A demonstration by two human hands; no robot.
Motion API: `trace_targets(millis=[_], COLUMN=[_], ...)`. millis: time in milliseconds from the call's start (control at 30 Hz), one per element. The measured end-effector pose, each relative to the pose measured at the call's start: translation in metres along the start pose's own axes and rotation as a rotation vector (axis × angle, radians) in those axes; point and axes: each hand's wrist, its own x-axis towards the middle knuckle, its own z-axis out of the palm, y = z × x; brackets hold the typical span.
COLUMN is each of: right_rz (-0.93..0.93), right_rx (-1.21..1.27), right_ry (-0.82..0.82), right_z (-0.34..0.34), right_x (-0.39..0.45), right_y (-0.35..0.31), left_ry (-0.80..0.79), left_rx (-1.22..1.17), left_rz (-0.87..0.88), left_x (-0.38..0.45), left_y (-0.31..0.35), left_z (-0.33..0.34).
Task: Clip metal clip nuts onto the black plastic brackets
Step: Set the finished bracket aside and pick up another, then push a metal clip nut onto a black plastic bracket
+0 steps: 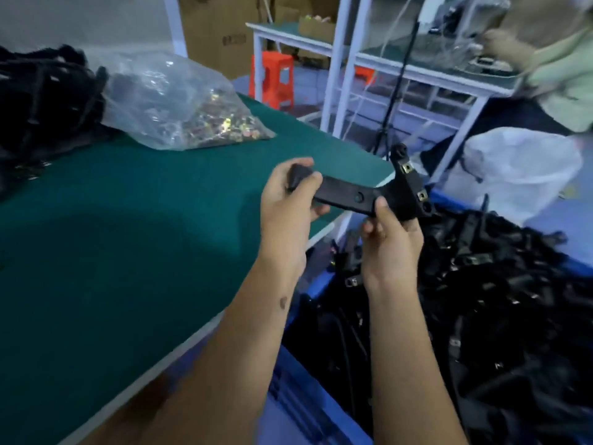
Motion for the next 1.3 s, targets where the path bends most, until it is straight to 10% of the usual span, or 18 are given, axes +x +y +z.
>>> trace_targets(millis=[267,433,533,733,933,1067,1300], right_rz=[0.204,0.212,0.111,-0.306,-0.348,-0.226,-0.135], right_rx=[-0.558,-0.703,-0.736,-0.517,-0.582,-0.838,-1.133], right_ry=[0.365,0.631,0.65,0.32,-0.39,-0.857,-1.193], right_z=[-0.164,-0.172,-0.132,0.016,0.157,0.213,0.255], right_x=[0.019,0.024,0.025,0.023,-0.038,-0.079,-0.119], right_y=[-0.01,-0.004,0.001,0.016,0.07,0.127,0.206], left_ry=[-0.341,-0.627,-0.596,-0.431,0.046,0.442,0.826], left_rx=[0.45,0.825,0.634,0.09,-0.016,0.076,0.559], left_rz=[-0.474,-0.667,-0.62,-0.17,0.152,0.225,0.403], left_x=[-0.055,-0.05,-0.037,-0.006,0.014,0.019,0.001], left_y=[-0.137,-0.141,-0.1,0.023,0.09,0.111,0.138], left_z=[-0.001,-0.019,-0.004,0.005,-0.081,-0.164,-0.313])
